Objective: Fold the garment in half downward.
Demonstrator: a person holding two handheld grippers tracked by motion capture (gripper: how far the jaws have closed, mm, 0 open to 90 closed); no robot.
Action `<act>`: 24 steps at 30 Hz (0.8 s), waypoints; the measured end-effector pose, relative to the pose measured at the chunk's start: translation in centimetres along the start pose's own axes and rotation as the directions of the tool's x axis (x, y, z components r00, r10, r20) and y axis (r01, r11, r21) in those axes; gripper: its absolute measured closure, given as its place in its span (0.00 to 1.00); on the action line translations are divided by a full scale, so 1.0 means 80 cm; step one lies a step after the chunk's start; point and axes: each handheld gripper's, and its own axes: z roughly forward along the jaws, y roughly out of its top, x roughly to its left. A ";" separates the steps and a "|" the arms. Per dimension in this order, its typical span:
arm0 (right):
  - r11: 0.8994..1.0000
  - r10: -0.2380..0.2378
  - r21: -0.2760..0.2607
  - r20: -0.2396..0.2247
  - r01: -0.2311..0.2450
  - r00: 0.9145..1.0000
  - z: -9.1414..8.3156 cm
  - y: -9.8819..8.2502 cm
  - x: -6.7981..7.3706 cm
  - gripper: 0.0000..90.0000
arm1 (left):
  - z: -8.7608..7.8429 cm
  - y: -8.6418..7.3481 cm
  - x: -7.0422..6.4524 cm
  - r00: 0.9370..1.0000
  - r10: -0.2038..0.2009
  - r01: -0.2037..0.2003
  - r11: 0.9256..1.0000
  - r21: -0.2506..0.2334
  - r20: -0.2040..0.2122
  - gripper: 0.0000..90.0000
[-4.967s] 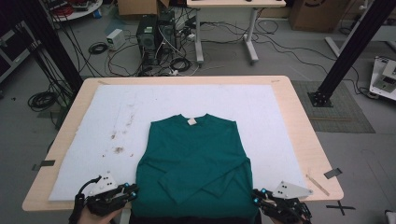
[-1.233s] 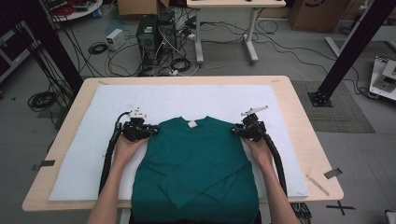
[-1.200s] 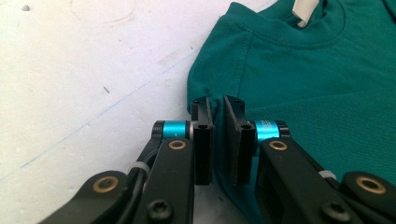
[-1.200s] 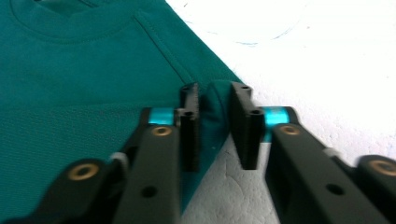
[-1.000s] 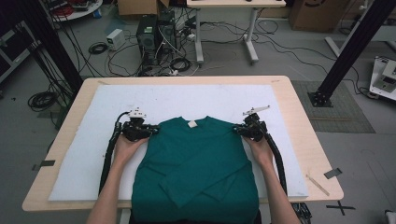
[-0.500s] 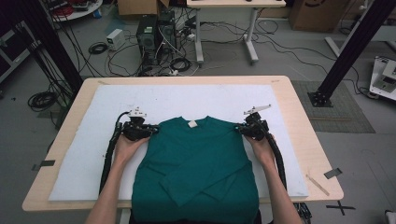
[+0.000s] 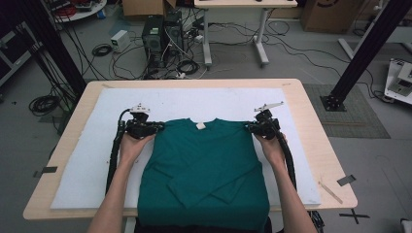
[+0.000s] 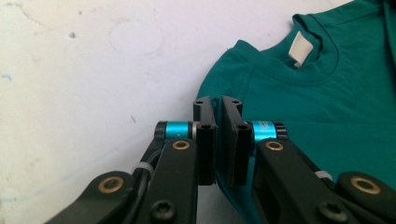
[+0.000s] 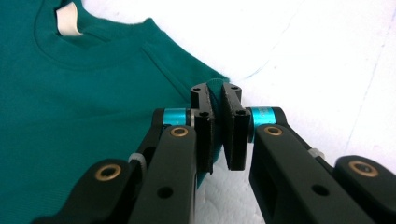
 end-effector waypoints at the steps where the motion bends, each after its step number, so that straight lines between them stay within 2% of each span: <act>1: 1.000 0.007 -0.001 -0.002 -0.007 1.000 0.000 0.002 -0.001 0.95 | 0.001 0.004 0.002 1.000 -0.020 0.020 1.000 0.002 0.002 0.94; 4: 1.000 0.019 -0.010 0.002 -0.019 1.000 -0.001 0.009 -0.006 0.95 | 0.003 0.014 0.004 0.999 -0.038 0.038 0.999 0.003 -0.009 0.94; 7: 0.999 0.036 -0.019 0.008 -0.036 0.999 0.001 0.014 -0.009 0.95 | 0.003 0.020 0.005 0.997 -0.077 0.077 0.996 -0.053 -0.001 0.94; 10: 0.999 0.033 -0.024 0.020 -0.032 0.999 0.005 0.020 -0.010 0.95 | 0.004 0.020 0.011 0.994 -0.104 0.103 0.993 -0.058 -0.019 0.94; 14: 0.999 0.036 -0.031 0.023 -0.035 0.999 0.006 0.034 -0.009 0.95 | 0.002 0.019 0.021 0.990 -0.143 0.141 0.987 -0.079 -0.020 0.94; 15: 0.999 0.039 -0.030 0.024 -0.038 0.999 0.006 0.038 -0.008 0.95 | 0.002 0.022 0.023 0.988 -0.150 0.149 0.987 -0.053 -0.019 0.94; 18: 0.999 0.025 -0.035 0.028 -0.024 0.999 0.002 0.050 -0.006 0.95 | -0.001 0.034 0.019 0.993 -0.115 0.113 0.993 -0.039 -0.035 0.94; 19: 0.999 0.014 -0.043 0.036 -0.012 0.999 0.001 0.052 -0.005 0.95 | -0.004 0.037 0.018 0.994 -0.104 0.102 0.993 -0.058 -0.035 0.94; 21: 0.999 0.017 -0.046 0.041 -0.015 0.999 -0.002 0.055 -0.003 0.95 | -0.007 0.038 0.019 0.993 -0.117 0.115 0.991 -0.071 -0.021 0.94; 24: 0.999 0.017 -0.052 0.032 -0.015 0.999 -0.005 0.051 -0.005 0.95 | -0.010 0.035 0.018 0.994 -0.101 0.100 0.994 -0.053 -0.027 0.94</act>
